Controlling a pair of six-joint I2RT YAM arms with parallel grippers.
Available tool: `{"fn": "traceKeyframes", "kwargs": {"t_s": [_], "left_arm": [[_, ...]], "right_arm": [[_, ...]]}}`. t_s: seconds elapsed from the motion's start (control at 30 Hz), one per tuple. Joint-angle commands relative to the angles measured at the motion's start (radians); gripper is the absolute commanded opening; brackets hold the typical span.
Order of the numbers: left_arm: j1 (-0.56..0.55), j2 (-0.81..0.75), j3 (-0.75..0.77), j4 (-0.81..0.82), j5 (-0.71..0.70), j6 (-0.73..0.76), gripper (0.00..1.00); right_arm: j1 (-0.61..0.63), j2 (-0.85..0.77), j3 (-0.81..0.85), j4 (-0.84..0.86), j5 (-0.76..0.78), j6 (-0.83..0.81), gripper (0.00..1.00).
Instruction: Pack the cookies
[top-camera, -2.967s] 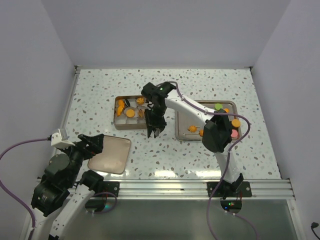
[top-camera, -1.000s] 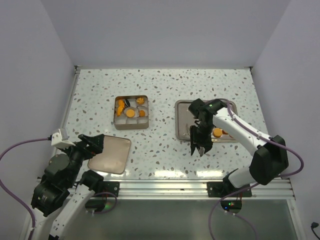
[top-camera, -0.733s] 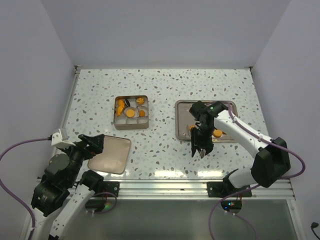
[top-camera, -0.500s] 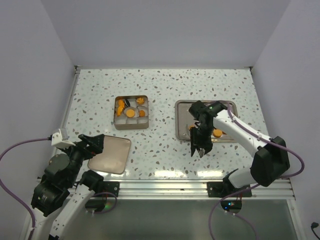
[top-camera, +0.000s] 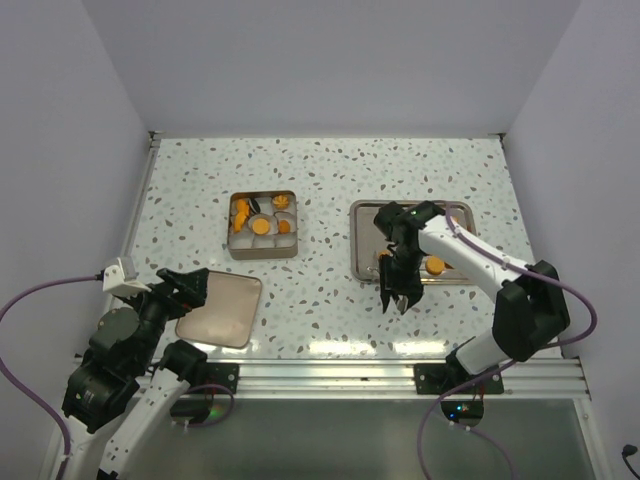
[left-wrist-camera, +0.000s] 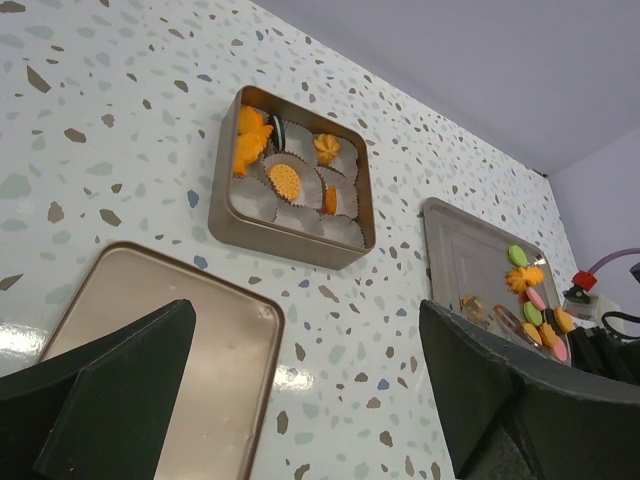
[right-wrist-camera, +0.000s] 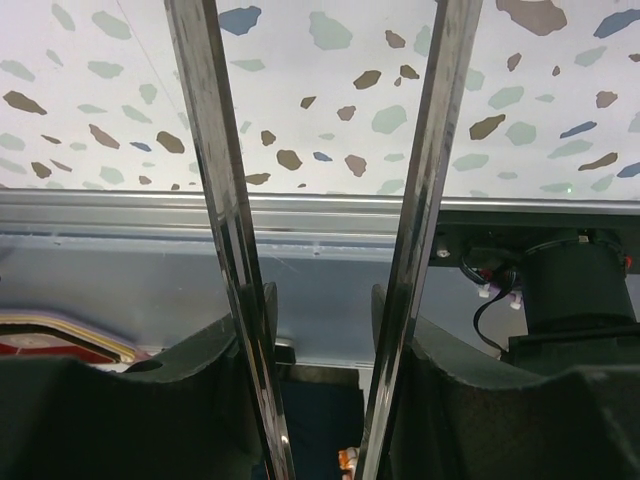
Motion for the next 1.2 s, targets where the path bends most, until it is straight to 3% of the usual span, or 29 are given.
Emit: {"fn": "traceKeyframes", "kwargs": {"t_s": [0.0,0.47,0.8,0.93,1.17], "left_arm": [[-0.006,0.005,0.001,0.03,-0.01,0.015,1.0],[-0.004,0.016,0.001,0.031,-0.015,0.012,1.0],[-0.004,0.014,0.001,0.031,-0.018,0.012,1.0],[-0.006,0.016,0.001,0.031,-0.018,0.01,1.0],[-0.006,0.011,0.0,0.034,-0.015,0.012,1.0]], "right_arm": [[-0.009,0.015,0.028,0.02,0.015,-0.017,0.45],[-0.038,0.04,0.02,0.046,0.008,-0.043,0.42],[-0.045,0.045,0.02,0.062,-0.018,-0.049,0.31],[-0.045,0.051,0.109,0.011,-0.026,-0.058,0.3],[-0.033,0.133,0.45,-0.067,-0.069,-0.044,0.28]]}}
